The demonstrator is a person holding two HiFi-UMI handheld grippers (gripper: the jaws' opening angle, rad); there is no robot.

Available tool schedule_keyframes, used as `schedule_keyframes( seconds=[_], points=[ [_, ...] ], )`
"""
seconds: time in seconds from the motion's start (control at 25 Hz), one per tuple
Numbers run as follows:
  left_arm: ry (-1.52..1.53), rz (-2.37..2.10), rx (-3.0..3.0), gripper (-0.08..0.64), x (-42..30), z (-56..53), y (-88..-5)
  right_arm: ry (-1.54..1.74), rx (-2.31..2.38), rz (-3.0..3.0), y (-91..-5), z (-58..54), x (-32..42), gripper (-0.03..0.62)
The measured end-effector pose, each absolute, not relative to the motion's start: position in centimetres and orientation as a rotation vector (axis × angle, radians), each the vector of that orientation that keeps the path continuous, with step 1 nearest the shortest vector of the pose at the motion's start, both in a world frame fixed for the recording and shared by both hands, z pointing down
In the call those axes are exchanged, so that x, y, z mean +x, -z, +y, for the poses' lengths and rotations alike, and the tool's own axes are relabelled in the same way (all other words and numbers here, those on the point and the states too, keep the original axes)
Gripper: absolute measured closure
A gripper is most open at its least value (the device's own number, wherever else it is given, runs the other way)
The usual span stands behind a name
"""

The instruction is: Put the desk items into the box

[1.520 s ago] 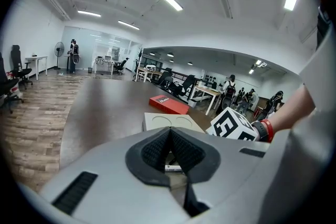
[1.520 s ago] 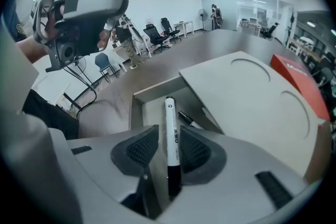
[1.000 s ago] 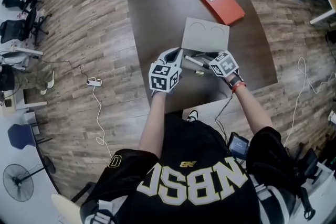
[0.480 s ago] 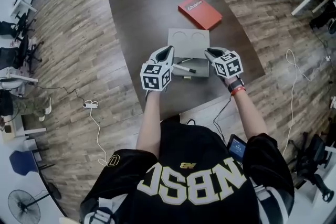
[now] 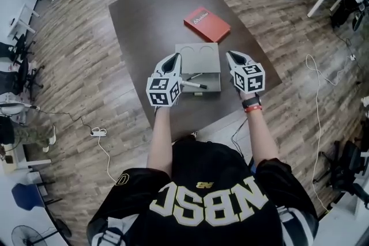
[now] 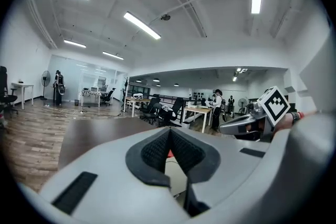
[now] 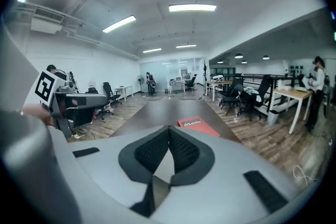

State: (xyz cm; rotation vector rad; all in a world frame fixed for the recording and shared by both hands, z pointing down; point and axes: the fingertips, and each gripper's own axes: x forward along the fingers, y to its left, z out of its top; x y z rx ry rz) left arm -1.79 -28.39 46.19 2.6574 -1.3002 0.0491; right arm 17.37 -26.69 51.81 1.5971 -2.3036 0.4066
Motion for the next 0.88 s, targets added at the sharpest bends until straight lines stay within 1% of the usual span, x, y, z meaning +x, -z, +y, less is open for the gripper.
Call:
schedule_keyframes(
  seconds=[0.44, 0.88],
  points=[
    [0.029, -1.415, 2.703, 0.546, -2.4, -28.6, -43.2, -0.371, 1.965, -2.302, -46.6, -24.7, 20.5, 0.583],
    [0.026, -1.458, 2.714, 0.546, -2.3, -28.7, -43.1, -0.246, 2.0, -2.277, -45.9, -23.9, 19.6, 0.583]
  ],
)
